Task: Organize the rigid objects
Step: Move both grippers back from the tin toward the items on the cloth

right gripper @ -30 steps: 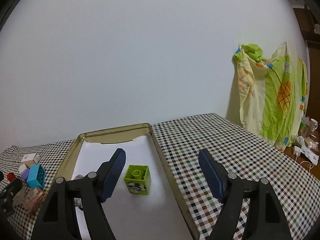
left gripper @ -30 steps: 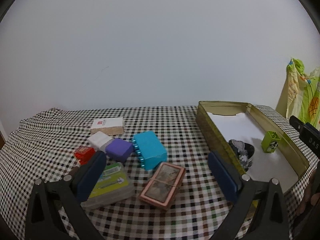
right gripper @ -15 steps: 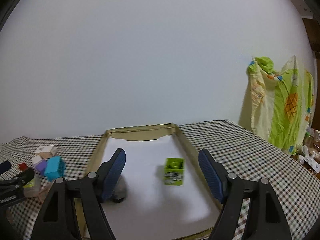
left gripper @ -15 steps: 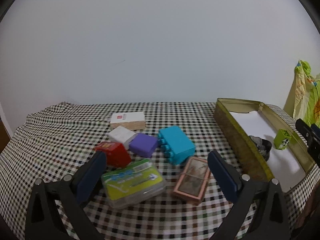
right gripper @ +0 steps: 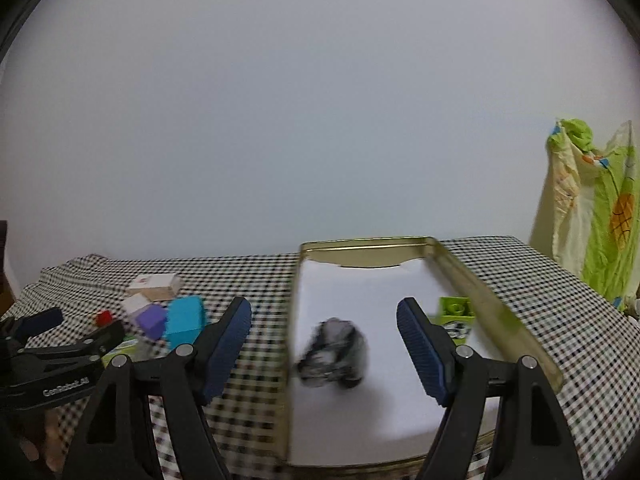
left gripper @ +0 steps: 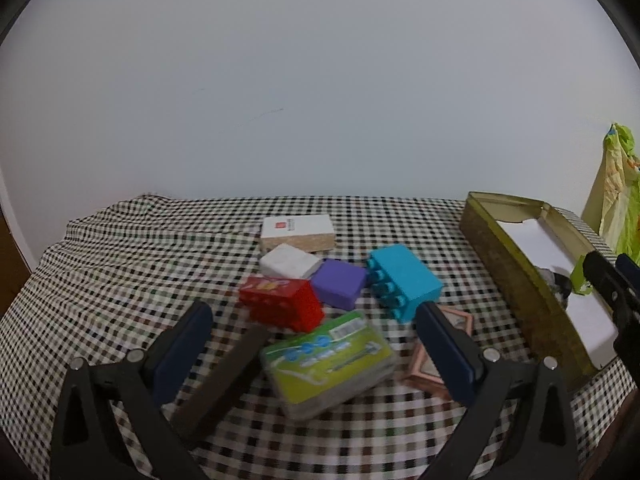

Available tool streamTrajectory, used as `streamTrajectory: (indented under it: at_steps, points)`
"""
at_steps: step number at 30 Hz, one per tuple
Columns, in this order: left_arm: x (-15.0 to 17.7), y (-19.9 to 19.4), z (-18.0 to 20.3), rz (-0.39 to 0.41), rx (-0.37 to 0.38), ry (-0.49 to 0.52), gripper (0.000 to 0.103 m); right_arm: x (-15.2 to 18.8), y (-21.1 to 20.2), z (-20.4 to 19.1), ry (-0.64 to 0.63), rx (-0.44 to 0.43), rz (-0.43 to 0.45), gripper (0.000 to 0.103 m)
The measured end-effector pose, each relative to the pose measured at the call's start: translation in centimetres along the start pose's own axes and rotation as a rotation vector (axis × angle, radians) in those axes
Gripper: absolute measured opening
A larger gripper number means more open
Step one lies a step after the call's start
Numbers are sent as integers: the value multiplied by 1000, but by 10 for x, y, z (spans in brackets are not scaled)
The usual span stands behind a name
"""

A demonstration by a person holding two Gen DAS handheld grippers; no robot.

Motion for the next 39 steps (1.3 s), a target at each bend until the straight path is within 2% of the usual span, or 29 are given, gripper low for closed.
streamTrajectory:
  at_steps: [11, 19, 25, 27, 33, 39]
  points:
    - [8, 7, -47, -82, 0, -11, 102, 10, 4, -41, -28, -57, -74, 77]
    - [14, 12, -65, -144, 23, 37, 102, 30, 23, -69, -21, -85, -253, 77]
    - [20, 17, -68, -197, 25, 119, 102, 39, 30, -90, -53, -102, -311, 77]
    - [22, 20, -70, -216, 26, 111, 102, 42, 34, -92, -57, -102, -329, 77]
    - [28, 26, -73, -257, 27, 101, 102, 47, 40, -96, -90, -24, -359, 77]
    - [39, 37, -77, -340, 4, 111, 103, 51, 42, -97, -128, 32, -387, 77]
Point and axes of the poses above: each gripper's, at about its wrist camera, not at the fingertips, and y roughly the way its jaws point, z to its right, x to its underside, the point moved 7 cm from there along y, roughly the way its jaws point, and after that the axes turned 9 degrees about x, right-handed, at the moved point
